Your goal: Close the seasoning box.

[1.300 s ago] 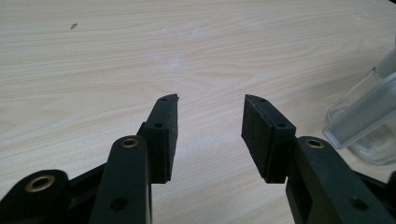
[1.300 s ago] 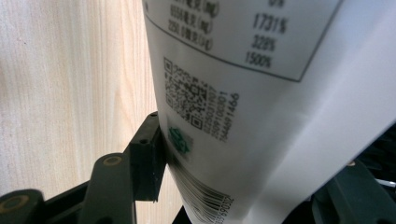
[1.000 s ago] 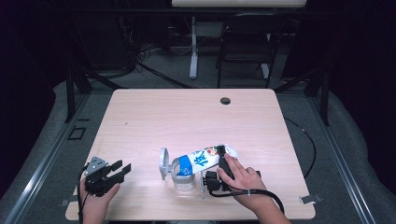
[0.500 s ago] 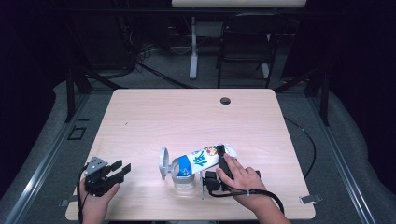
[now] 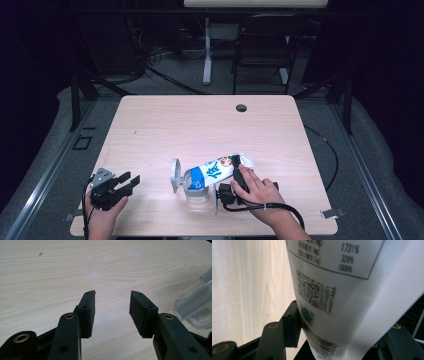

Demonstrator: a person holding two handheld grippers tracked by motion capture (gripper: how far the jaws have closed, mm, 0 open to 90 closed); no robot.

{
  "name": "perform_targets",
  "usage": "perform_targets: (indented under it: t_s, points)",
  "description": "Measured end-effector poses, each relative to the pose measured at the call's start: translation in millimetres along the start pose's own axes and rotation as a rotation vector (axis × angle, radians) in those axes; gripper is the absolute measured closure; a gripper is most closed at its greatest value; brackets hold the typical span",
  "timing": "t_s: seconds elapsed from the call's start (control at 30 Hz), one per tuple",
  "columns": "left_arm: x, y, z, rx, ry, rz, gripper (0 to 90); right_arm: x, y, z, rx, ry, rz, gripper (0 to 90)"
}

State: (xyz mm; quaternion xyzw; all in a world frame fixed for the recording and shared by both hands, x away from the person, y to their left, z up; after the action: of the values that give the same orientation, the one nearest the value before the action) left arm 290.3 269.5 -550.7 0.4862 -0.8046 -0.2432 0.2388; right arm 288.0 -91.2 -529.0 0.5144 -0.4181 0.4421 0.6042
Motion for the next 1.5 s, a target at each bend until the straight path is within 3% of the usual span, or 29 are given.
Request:
perform_targets:
  t_s: [0.23,1.5]
  points:
    - [-0.3,0.1,0.0,0.002,0.002,0.000,56.3,1.5,1.7,-0.9,-0.020,0.017,0.003,44.4]
    - [-1.2,1.1,-0.1,0.002,0.004,-0.002,56.3,4.3,2.4,-5.2,-0.019,0.056,0.028,45.2]
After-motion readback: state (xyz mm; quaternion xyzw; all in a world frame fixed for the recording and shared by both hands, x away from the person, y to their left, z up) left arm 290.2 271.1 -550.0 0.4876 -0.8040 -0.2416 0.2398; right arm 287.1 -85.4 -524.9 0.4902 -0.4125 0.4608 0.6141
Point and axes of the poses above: each handheld gripper's, and its own axes: y roughly backward along the jaws, z roughly out of its underside, x roughly to its right, the point moved 2 cm from there along -y, roughly forward along the jaws, and after that the axes turned 6 degrees about -x, right-handed, at the moved point
